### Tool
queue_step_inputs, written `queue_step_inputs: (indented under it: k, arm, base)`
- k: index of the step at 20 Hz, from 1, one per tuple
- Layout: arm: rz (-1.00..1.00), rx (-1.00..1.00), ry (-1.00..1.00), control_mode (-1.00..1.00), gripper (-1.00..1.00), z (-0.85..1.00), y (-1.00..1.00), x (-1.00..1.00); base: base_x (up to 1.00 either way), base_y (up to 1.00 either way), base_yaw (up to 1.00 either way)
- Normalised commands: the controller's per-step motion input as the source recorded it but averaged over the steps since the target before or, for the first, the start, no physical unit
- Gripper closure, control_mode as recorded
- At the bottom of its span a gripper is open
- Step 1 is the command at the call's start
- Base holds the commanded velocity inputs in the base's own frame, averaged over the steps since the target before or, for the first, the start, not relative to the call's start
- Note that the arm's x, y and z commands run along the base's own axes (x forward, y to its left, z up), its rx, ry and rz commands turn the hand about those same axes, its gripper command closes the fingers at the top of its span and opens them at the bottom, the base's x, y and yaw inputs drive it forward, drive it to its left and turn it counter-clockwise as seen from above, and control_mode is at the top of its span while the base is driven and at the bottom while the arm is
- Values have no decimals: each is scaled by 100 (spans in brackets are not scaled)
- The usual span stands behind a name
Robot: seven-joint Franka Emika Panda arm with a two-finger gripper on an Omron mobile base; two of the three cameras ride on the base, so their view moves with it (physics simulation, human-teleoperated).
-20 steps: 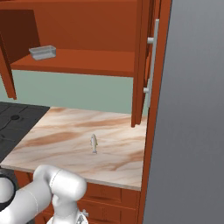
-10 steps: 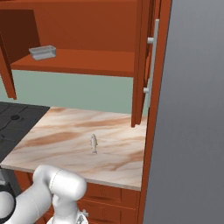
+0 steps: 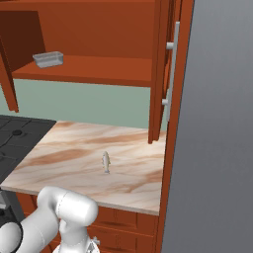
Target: Retrieve the tupperware from the cabinet, then place the raw meat into the tupperware to avoid contamination.
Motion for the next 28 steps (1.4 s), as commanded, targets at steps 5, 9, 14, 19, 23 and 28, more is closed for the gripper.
queue_step_inputs:
  k: [5,9,14,19,23,28]
  arm:
    - [0,29,9,-100,-100,-2,-75,-5]
    - [0,29,13,-100,-100,-23,-74,9]
    - [8,15,6,-100,-100,-11,-42,20]
    - [7,16,0,-100,-100,0,-13,2]
    - [3,22,0,-100,-100,0,0,9]
    - [4,24,0,-100,-100,0,0,13]
  base:
    - [0,0,0]
    - [0,0,0]
    - [0,0,0]
    - [0,0,0]
    - [0,0,0]
    - [0,0,0]
